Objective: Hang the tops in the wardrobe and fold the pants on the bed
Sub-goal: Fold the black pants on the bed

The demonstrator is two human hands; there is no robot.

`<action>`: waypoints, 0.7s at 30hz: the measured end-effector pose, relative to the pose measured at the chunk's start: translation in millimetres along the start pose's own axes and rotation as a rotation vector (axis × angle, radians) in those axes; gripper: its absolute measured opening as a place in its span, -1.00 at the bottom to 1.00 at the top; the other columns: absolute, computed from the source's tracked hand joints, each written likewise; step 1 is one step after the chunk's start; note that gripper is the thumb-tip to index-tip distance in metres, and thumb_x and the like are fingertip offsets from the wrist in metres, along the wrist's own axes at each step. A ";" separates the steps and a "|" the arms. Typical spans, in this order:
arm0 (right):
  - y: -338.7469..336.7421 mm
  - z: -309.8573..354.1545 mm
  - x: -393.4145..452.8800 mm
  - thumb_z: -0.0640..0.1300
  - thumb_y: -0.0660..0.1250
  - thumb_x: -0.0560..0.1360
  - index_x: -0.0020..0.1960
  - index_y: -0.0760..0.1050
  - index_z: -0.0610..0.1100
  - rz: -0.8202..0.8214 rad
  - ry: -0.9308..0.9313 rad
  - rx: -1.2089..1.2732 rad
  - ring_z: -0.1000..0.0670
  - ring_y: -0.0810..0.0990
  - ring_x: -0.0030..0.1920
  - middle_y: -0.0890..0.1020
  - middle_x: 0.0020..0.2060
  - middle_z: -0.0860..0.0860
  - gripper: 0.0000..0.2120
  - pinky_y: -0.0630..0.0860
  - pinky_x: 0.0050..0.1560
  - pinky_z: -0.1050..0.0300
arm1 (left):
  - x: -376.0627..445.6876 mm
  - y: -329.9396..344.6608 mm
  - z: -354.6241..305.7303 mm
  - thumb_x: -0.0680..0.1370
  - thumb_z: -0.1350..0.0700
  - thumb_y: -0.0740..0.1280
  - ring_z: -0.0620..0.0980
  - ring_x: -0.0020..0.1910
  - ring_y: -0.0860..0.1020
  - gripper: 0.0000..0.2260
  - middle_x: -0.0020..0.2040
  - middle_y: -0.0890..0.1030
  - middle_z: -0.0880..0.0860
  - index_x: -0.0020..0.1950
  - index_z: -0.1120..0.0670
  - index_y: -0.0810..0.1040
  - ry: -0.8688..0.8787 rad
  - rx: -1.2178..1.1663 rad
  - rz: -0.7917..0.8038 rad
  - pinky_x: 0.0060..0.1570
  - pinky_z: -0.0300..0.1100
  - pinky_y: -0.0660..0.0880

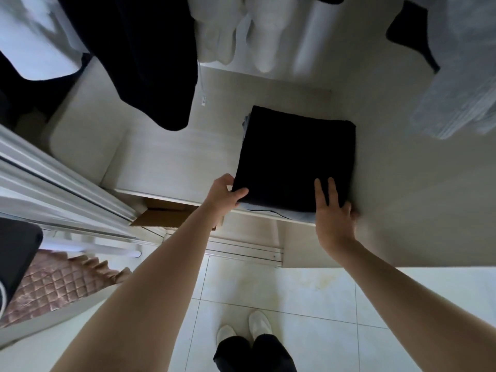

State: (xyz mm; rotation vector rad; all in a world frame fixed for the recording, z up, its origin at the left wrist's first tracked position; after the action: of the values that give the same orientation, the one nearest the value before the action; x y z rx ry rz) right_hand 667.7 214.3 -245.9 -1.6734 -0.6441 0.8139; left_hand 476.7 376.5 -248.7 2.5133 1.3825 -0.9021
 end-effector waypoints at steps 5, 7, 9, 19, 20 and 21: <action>13.4 -2.0 1.4 -0.24 0.27 0.46 0.48 -0.50 0.02 0.158 -0.059 0.032 -0.37 0.23 0.35 -0.44 0.47 -0.07 0.00 0.40 0.22 -0.11 | -9.1 20.1 16.3 0.55 0.22 0.37 0.18 0.15 0.52 -0.77 0.16 0.47 0.13 0.14 0.16 0.39 0.231 0.388 -0.267 -0.01 -0.08 0.47; 13.8 -0.7 3.2 -0.25 0.27 0.45 0.48 -0.51 0.02 0.187 -0.042 0.032 -0.40 0.09 0.43 -0.46 0.47 -0.06 0.01 0.31 0.35 -0.14 | -16.1 32.9 17.0 0.53 0.29 0.27 0.21 0.40 0.36 -0.55 0.42 0.34 0.14 0.41 0.15 0.30 0.513 0.750 -0.406 0.31 0.05 0.40; 12.0 0.4 1.2 -0.23 0.25 0.47 0.49 -0.48 -0.01 0.179 -0.046 0.004 -0.40 -0.07 0.48 -0.41 0.48 -0.08 -0.02 0.11 0.45 -0.18 | -23.2 42.4 21.3 0.51 0.29 0.15 0.19 0.55 0.13 -0.38 0.57 0.16 0.10 0.58 0.08 0.13 0.751 1.123 -0.361 0.48 0.12 0.17; -16.2 -1.7 -50.1 -0.08 0.18 0.56 0.55 -0.26 -0.17 0.204 -0.216 -0.077 -0.26 -0.15 0.53 -0.13 0.56 -0.13 -0.23 -0.02 0.52 -0.08 | -76.3 48.5 22.9 0.62 0.20 0.20 0.10 0.59 -0.08 -0.34 0.61 -0.16 0.07 0.60 0.11 -0.12 0.303 1.347 0.119 0.52 0.07 0.10; -22.7 0.2 -55.7 -0.07 0.17 0.57 0.55 -0.24 -0.19 0.204 -0.242 -0.055 -0.25 -0.13 0.54 -0.10 0.56 -0.11 -0.24 0.01 0.52 -0.06 | -85.4 45.9 20.1 0.62 0.20 0.20 0.11 0.59 -0.04 -0.35 0.62 -0.10 0.07 0.60 0.11 -0.10 0.304 1.327 0.114 0.51 0.07 0.13; -31.8 3.6 -63.2 -0.06 0.17 0.57 0.55 -0.23 -0.20 0.194 -0.284 -0.034 -0.23 -0.10 0.54 -0.06 0.56 -0.10 -0.26 0.04 0.52 -0.04 | -99.6 41.5 17.1 0.62 0.20 0.21 0.11 0.58 0.00 -0.37 0.61 -0.02 0.08 0.60 0.12 -0.06 0.299 1.288 0.099 0.50 0.07 0.16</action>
State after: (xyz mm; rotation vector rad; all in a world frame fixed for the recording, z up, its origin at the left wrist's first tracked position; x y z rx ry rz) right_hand 625.9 175.6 -203.8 -1.6843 -0.6986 1.2003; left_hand 462.8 274.1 -213.4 3.6569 0.7397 -1.8818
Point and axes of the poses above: each hand's wrist, its own x-axis towards the middle knuckle, its own y-axis out of the palm, z = x × y, the point moved 1 cm from there along x, towards the middle knuckle
